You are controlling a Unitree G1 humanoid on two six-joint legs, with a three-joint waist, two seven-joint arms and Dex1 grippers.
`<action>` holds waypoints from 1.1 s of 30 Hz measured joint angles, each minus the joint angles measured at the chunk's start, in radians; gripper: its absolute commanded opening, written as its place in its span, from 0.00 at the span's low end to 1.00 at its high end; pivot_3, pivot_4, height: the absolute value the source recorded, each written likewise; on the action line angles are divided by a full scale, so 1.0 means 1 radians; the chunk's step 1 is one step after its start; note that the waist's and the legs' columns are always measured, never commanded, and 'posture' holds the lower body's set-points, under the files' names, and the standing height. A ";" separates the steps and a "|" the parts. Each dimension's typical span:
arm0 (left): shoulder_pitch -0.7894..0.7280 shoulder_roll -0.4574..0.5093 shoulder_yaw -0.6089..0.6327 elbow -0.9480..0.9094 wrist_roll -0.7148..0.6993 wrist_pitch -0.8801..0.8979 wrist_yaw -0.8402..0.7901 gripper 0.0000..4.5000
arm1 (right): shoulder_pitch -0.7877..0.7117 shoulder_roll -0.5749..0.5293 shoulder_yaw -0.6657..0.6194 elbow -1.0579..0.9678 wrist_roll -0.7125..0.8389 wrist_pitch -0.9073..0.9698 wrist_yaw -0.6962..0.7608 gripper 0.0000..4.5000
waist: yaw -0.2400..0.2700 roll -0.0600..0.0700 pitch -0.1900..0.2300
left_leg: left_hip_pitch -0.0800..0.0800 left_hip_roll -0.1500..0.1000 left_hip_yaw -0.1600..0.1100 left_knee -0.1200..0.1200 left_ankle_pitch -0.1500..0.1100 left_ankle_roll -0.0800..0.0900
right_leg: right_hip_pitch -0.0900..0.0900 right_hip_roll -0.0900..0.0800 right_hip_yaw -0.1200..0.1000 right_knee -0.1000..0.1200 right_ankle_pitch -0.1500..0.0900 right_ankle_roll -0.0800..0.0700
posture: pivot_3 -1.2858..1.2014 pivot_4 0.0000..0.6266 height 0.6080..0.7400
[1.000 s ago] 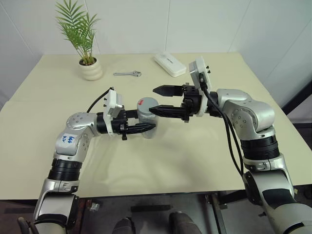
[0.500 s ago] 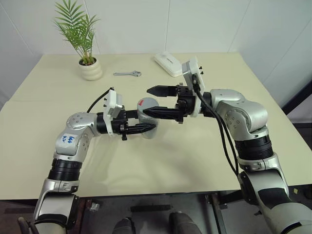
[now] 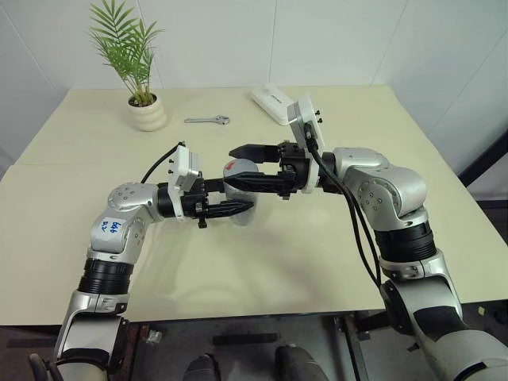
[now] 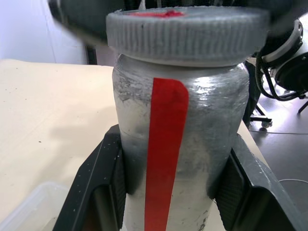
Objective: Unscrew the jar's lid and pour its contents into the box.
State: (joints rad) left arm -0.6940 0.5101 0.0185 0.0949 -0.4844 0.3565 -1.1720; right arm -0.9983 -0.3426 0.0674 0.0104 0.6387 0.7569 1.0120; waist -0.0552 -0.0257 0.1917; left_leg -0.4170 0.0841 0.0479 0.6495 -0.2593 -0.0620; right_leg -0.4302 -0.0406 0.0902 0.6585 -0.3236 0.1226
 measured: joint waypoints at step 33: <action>0.000 -0.001 0.000 0.000 0.000 0.000 0.001 0.43 | -0.001 -0.022 0.042 -0.018 -0.046 0.025 -0.012 0.99 | -0.001 0.000 0.000 | 0.000 0.000 0.000 0.000 0.000 0.000 | 0.000 0.000 0.000 0.000 0.000 0.000 | 0.52 0.24 1.00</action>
State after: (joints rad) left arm -0.6941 0.5094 0.0186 0.0952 -0.4845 0.3564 -1.1706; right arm -0.9990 -0.3649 0.1090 -0.0080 0.5928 0.7816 1.0004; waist -0.0561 -0.0257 0.1917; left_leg -0.4169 0.0841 0.0479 0.6493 -0.2593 -0.0619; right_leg -0.4302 -0.0405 0.0902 0.6583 -0.3236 0.1226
